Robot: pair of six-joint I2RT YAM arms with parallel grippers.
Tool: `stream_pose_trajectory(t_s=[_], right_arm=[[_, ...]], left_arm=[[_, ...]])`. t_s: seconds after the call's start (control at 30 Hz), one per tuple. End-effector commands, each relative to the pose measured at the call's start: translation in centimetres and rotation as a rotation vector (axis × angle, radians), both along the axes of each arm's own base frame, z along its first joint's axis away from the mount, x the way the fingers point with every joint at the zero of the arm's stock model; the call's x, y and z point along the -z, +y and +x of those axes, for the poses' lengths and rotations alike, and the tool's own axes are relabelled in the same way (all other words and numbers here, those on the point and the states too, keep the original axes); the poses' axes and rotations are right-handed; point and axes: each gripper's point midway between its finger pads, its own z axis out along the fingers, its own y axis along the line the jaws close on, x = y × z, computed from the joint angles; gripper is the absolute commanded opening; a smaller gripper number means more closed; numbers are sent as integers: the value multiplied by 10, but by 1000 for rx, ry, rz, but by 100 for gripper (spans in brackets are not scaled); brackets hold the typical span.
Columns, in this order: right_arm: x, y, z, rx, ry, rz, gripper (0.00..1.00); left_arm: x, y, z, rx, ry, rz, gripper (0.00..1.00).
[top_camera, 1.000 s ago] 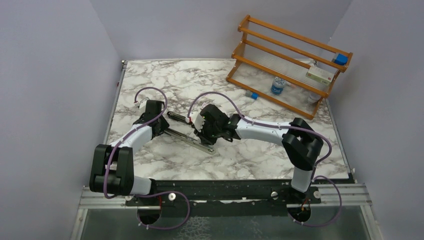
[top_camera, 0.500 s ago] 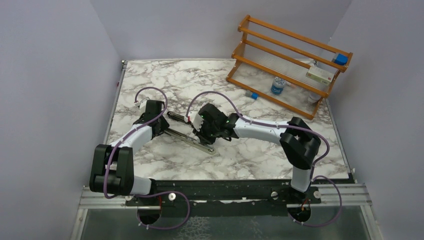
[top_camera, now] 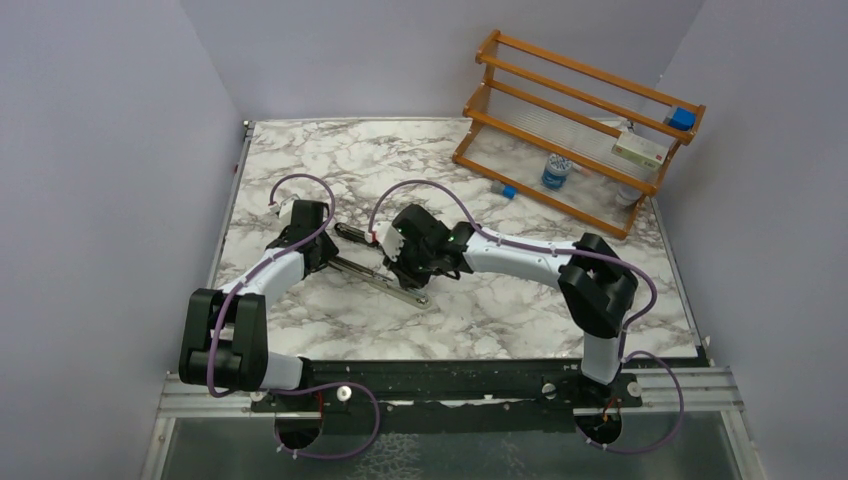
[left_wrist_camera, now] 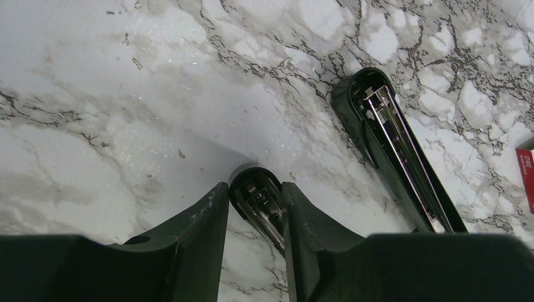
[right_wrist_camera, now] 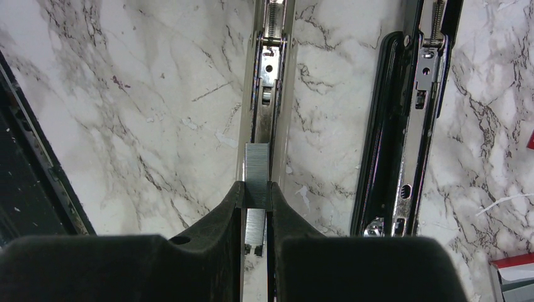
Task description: Load the staples into the stapler
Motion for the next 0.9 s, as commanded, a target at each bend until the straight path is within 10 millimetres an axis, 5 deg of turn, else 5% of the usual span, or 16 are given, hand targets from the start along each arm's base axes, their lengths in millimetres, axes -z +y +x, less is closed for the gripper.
stream_pose_trajectory(t_s=[0.0, 0.87], right_arm=[[4, 0, -5, 2, 32, -48, 1], [10, -5, -8, 5, 87, -139, 1]], left_arm=[[7, 7, -7, -4, 41, 27, 38], [6, 7, -7, -5, 39, 28, 37]])
